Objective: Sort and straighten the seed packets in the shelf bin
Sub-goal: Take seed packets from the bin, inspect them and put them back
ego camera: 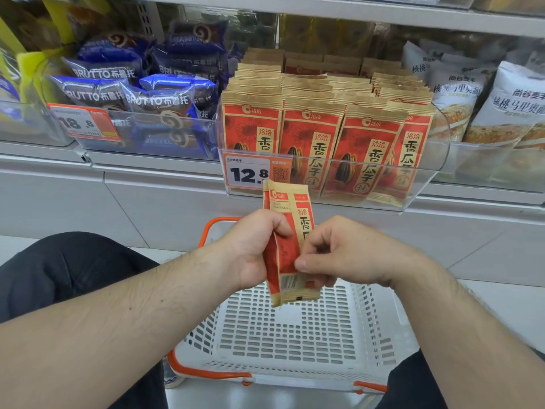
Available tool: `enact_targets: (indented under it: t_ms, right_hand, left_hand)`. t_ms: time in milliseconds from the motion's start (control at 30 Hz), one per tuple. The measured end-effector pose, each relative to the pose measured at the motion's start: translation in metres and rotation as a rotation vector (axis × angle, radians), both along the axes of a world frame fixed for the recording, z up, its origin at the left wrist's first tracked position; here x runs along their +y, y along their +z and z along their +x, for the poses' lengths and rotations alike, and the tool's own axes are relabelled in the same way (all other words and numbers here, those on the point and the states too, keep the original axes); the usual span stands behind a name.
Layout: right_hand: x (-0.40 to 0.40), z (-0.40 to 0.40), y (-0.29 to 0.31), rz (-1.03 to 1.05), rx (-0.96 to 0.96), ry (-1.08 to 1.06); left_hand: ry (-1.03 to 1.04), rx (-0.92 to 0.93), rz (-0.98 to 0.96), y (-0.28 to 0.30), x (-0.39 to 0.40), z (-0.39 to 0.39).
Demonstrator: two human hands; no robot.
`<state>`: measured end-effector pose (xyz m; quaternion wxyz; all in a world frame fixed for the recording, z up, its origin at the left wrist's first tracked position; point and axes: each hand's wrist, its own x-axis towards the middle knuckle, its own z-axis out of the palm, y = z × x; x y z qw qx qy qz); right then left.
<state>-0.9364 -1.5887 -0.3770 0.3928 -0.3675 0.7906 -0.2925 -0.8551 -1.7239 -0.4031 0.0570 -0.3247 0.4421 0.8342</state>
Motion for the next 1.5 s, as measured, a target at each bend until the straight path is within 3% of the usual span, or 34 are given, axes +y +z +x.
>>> enact_targets:
  t_ms: [167,300,400,567,833,1067,1233,1400,1500]
  right_hand:
    - [0.003,-0.017,-0.010,-0.011,0.168,-0.334]
    - [0.001,-0.021,-0.009,-0.296,-0.015,-0.521]
    - [0.000,-0.020,-0.008,-0.430,-0.052,-0.544]
    - [-0.001,-0.016,-0.004,-0.487,-0.032,-0.548]
    - [-0.002,-0.011,0.000,-0.564,-0.058,-0.605]
    - [-0.001,-0.011,-0.001,-0.536,-0.060,-0.590]
    - [0.010,-0.017,0.007,-0.344,-0.095,-0.342]
    - [0.012,-0.020,0.005,-0.362,-0.143,-0.314]
    - [0.012,-0.022,0.004,-0.451,-0.133,-0.408]
  left_hand:
    - [-0.038,0.019,-0.059,0.002,-0.002,0.002]
    - [-0.138,0.069,-0.066,0.007,-0.001,0.003]
    - [-0.132,0.118,-0.118,0.010,0.001,0.003]
    - [0.050,0.294,-0.235,0.012,-0.006,0.000]
    - [0.070,0.346,-0.131,0.012,-0.006,0.001]
    - [0.071,0.331,-0.090,0.014,-0.005,0.001]
    - [0.105,0.302,-0.038,0.020,-0.009,0.000]
    - [0.051,0.315,-0.098,0.024,-0.014,0.000]
    - [-0.121,0.285,-0.284,0.022,-0.016,0.002]
